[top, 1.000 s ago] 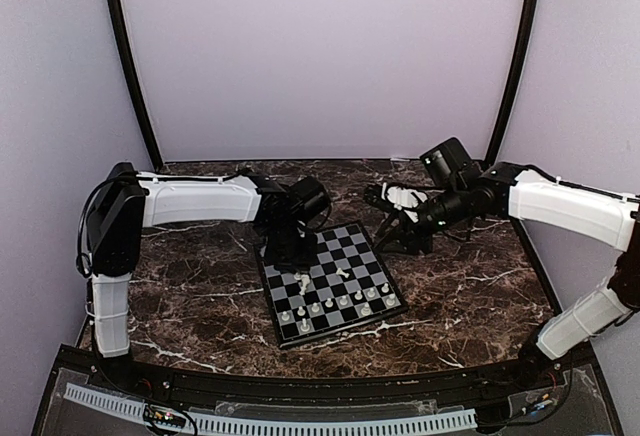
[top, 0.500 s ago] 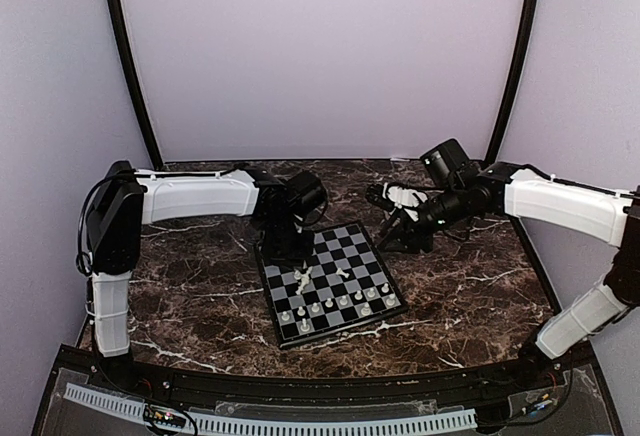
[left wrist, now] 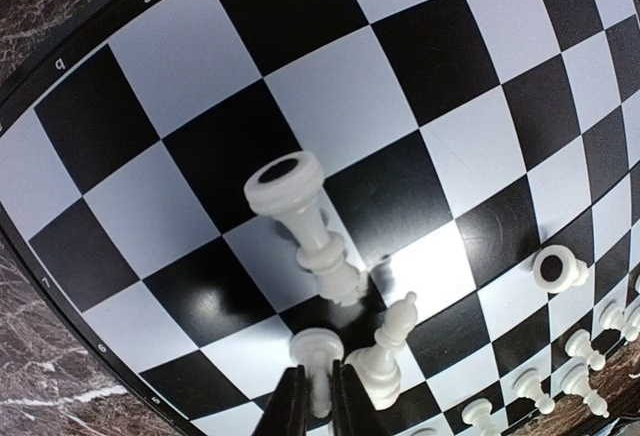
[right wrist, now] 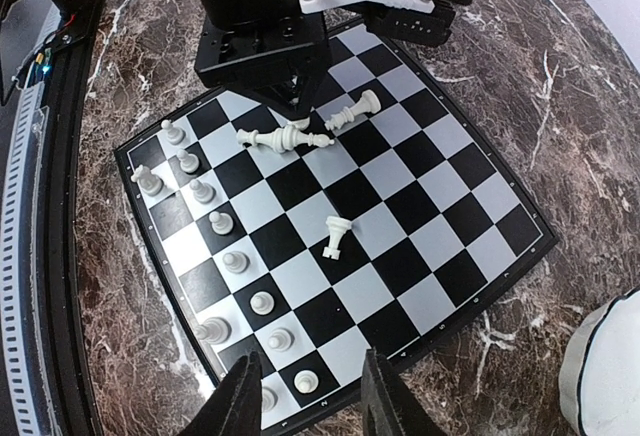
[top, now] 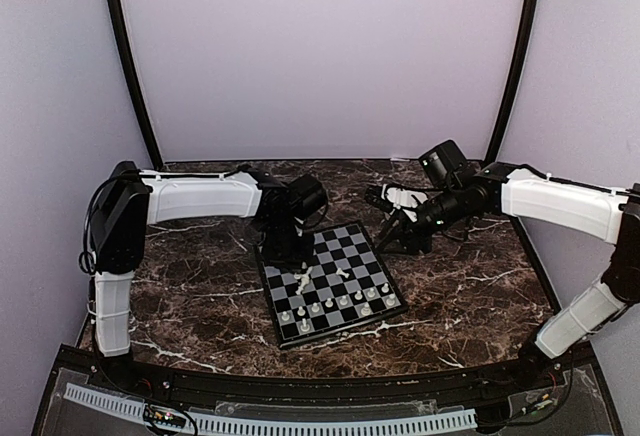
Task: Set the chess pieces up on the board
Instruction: Pick up the knight from the chessboard, then place the knight at g1.
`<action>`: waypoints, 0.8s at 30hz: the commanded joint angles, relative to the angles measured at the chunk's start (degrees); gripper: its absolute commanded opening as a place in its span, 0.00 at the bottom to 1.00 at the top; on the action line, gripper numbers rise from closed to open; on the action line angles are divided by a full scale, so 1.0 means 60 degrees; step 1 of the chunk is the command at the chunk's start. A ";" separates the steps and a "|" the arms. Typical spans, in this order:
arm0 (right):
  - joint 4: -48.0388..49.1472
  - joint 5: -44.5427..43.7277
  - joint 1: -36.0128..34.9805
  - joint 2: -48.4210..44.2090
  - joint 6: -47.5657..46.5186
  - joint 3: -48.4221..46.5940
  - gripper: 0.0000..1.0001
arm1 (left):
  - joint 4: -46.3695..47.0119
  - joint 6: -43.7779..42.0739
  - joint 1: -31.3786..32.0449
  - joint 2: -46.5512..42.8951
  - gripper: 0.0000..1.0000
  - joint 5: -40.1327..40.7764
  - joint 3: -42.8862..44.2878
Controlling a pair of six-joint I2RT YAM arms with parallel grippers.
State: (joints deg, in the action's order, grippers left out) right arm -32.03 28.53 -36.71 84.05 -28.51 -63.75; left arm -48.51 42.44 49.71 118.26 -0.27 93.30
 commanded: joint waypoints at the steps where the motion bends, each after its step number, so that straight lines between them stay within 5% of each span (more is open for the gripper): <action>1: -0.0005 0.0137 0.0054 -0.0059 0.0065 -0.0129 0.35 | -0.0284 -0.0113 -0.0054 0.0010 0.06 -0.0253 0.0269; 13: -0.0117 0.0139 0.0054 -0.0126 0.0022 -0.0206 0.35 | -0.2114 -0.0141 0.0246 -0.1770 0.00 0.0552 0.0905; 19: -0.0295 -0.0203 0.0078 -0.0114 -0.0001 -0.0303 0.34 | -0.1134 -0.1058 0.1237 -0.2539 0.00 -0.0282 0.0519; 24: -0.0544 -0.0356 0.0774 -0.0167 0.0270 -0.0272 0.34 | -0.0483 -0.2527 0.1819 -0.1287 0.00 -0.1074 0.2226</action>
State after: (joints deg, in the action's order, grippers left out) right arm -33.91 27.35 -35.57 84.03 -28.18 -63.92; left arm -54.76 35.75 58.78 104.99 -1.93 99.46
